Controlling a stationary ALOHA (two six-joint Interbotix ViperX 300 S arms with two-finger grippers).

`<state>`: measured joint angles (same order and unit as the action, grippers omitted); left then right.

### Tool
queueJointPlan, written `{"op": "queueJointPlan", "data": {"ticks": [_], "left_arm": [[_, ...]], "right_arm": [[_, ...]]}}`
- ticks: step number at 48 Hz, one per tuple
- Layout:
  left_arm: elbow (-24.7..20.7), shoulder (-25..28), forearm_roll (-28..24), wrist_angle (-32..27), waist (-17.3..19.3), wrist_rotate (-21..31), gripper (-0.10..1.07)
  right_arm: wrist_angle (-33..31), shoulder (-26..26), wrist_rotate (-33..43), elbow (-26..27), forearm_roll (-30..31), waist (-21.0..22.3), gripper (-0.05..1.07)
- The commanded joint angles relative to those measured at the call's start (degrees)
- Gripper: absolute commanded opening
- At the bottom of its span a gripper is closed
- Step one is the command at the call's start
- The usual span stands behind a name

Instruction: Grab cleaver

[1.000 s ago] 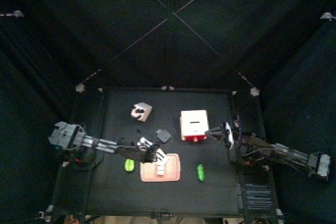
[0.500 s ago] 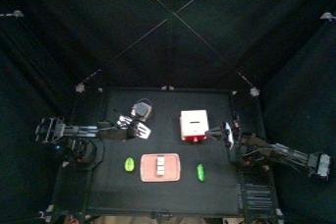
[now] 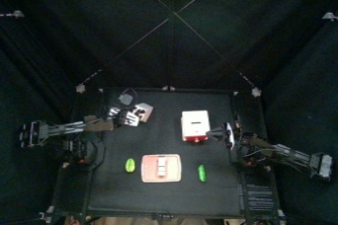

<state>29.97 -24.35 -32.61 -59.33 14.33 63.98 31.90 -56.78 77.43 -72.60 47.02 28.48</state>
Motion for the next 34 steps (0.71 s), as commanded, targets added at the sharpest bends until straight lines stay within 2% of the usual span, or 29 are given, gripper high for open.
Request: {"op": "queueJointPlan", "data": {"ticks": [1, 11, 21, 34], "left_arm": [[1.14, -0.18, -0.26, 3.08, 2.11, 0.18, 0.89], [3.60, 0.00, -1.67, 4.39, 5.45, 0.44, 0.89], [6.15, 0.18, -2.64, 6.86, 6.42, 0.62, 0.89], [7.12, 1.32, -3.43, 9.76, 8.00, 3.08, 0.89]], "right_arm": [[0.18, 0.70, -0.09, 0.53, -0.26, 0.09, 0.47], [0.09, 0.70, -0.09, 0.44, -0.26, 0.35, 0.47], [0.09, 0.70, -0.09, 0.44, -0.26, 0.53, 0.47], [0.18, 0.70, -0.09, 0.44, -0.26, 0.70, 0.47]]}}
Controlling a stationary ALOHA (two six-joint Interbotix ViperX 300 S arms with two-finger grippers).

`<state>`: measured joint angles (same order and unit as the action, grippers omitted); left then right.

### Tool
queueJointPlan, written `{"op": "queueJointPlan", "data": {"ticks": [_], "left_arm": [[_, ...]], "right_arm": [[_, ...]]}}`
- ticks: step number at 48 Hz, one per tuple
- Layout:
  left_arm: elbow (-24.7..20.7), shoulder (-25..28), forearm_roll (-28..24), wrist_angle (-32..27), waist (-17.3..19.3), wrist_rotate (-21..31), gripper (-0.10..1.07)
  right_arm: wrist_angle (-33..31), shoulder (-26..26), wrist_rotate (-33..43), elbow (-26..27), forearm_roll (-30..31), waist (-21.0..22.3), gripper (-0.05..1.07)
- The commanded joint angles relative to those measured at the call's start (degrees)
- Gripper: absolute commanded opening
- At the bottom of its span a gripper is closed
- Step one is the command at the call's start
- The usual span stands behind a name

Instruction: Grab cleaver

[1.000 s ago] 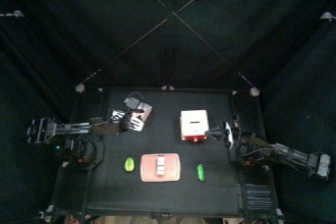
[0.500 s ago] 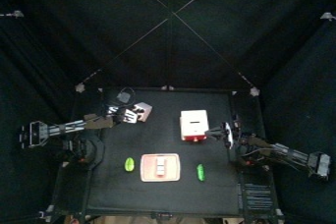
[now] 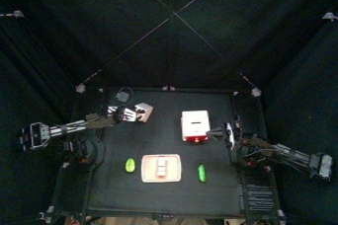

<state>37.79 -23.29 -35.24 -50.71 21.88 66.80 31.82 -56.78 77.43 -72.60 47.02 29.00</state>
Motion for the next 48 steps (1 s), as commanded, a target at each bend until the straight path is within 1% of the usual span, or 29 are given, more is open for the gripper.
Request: {"op": "queueJointPlan", "data": {"ticks": [1, 12, 20, 25, 31, 35, 48], "left_arm": [[-0.70, 0.44, -0.88, 1.41, 0.44, 0.35, 0.89], [-1.14, 2.72, -1.23, 2.90, 1.14, 0.53, 0.89], [-1.23, 3.52, -1.23, 3.16, 2.55, 0.62, 0.88], [-1.14, 3.52, -1.23, 3.25, 2.72, 0.62, 0.84], [-1.05, 3.52, -1.23, 3.25, 2.72, 0.53, 0.75], [-1.05, 3.52, -1.23, 3.34, 2.81, 0.53, 0.71], [-1.41, 3.60, -1.49, 5.10, 3.25, 0.70, 0.70]], "right_arm": [[0.18, 0.70, -0.09, 0.44, -0.26, 0.26, 0.47], [0.26, 0.70, -0.09, 0.35, -0.26, 0.44, 0.47], [0.26, 0.70, -0.09, 0.35, -0.18, 0.44, 0.47], [0.18, 0.70, -0.09, 0.26, -0.26, 0.44, 0.47], [0.18, 0.70, -0.09, 0.26, -0.18, 0.53, 0.47], [0.18, 0.70, -0.09, 0.35, -0.26, 0.53, 0.47], [0.18, 0.70, -0.09, 0.26, -0.18, 0.53, 0.47]]}}
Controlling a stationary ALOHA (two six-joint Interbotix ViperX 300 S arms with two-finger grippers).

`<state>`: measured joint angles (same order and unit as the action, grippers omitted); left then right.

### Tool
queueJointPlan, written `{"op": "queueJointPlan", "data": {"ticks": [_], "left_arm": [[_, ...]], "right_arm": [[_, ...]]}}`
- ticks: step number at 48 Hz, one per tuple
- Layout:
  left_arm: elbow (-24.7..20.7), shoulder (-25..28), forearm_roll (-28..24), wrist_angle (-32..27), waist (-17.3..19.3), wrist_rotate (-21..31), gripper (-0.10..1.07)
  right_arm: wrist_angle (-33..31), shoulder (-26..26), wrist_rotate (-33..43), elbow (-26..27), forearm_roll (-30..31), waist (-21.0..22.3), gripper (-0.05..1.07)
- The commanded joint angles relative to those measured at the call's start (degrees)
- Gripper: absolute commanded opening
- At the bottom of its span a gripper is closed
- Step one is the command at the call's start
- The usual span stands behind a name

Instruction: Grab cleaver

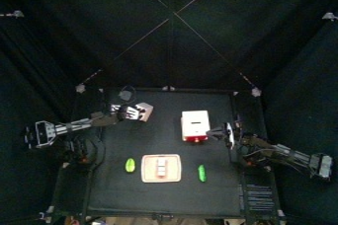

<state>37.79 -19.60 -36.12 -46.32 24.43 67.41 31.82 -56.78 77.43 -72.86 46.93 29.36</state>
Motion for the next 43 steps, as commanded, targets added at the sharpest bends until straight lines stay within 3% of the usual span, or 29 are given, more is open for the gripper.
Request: {"op": "queueJointPlan", "data": {"ticks": [1, 26, 43], "left_arm": [[-1.41, 0.00, -0.62, 0.97, 0.79, 0.09, 0.70], [-1.85, 2.55, -0.35, 2.90, 2.11, 0.26, 0.68], [-1.85, 2.64, -2.37, 3.16, 2.11, 4.22, 0.55]], "right_arm": [[0.18, 0.70, -0.09, 0.62, -0.09, 0.18, 0.47], [0.18, 0.70, -0.09, 0.53, -0.18, 0.26, 0.47], [0.18, 0.70, -0.09, 0.53, -0.18, 0.26, 0.47]]}}
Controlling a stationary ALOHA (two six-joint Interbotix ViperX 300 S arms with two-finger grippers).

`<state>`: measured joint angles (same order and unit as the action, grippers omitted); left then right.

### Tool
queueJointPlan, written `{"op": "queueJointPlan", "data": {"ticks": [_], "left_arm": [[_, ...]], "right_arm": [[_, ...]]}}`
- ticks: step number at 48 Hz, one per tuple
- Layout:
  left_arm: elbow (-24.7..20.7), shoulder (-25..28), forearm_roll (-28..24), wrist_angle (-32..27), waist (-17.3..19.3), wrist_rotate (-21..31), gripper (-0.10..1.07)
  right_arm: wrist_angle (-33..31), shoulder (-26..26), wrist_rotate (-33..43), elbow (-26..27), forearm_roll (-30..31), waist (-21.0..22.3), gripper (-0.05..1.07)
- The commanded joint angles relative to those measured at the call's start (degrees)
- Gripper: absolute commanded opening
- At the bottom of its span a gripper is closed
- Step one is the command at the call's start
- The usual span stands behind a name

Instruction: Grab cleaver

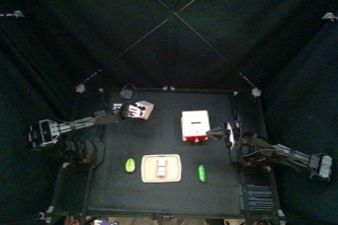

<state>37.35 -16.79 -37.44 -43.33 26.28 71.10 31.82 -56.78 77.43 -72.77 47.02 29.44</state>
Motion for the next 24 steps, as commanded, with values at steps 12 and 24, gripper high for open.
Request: {"op": "queueJointPlan", "data": {"ticks": [12, 24], "left_arm": [[-1.23, -0.35, -1.76, 0.09, 0.00, 1.93, 0.44], [-1.05, -0.53, -1.49, -0.09, 0.00, 1.93, 0.41]], "right_arm": [[0.26, 0.70, -0.09, 0.44, -0.18, 0.18, 0.47], [0.18, 0.70, -0.09, 0.44, -0.26, 0.18, 0.47]]}}
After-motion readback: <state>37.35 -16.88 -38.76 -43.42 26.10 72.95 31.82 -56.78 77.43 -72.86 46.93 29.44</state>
